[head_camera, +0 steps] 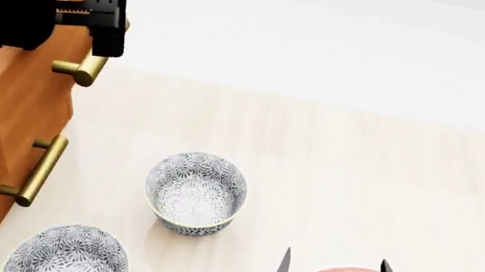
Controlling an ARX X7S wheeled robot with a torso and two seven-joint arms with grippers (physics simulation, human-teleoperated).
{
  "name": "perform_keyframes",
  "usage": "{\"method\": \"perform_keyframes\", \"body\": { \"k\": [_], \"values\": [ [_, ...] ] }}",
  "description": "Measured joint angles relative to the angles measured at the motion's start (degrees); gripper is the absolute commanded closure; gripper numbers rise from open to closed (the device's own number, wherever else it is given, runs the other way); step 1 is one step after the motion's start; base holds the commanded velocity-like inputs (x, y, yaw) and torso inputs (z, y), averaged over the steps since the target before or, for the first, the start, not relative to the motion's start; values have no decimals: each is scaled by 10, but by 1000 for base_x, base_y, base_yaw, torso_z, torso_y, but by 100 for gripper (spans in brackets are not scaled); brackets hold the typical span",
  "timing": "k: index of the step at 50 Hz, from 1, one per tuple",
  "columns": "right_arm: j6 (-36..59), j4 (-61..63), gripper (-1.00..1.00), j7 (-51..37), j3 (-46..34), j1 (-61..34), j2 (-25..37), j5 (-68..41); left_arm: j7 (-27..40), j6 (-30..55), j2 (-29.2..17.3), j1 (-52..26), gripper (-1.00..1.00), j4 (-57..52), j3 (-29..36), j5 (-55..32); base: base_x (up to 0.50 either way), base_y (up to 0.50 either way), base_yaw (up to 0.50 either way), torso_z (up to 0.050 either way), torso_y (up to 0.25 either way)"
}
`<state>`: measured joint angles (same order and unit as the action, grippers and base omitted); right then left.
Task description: Open the top drawer of the cabinet.
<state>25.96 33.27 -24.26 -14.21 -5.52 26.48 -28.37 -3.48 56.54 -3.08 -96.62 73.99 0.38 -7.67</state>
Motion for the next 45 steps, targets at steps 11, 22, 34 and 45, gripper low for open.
{"method": "perform_keyframes", "body": {
  "k": [11,22,34,45],
  "values": [
    [-5,-4,-100,3,0,2,2,-1,-2,-1,11,1,-100,0,0,-18,0,0,0,0,0],
    [-14,-13,-100,8,0,4,4,-2,28,-16,17,3,-100,-2,139,-178,0,0,0,0,0],
    [-24,-26,-100,14,-2,4,3,-2,72,-44,20,3,-100,-9,325,-379,0,0,0,0,0],
    [-30,-37,-100,20,-4,4,4,-3,113,-76,19,0,-100,-22,497,-555,0,0,0,0,0]
  ]
}}
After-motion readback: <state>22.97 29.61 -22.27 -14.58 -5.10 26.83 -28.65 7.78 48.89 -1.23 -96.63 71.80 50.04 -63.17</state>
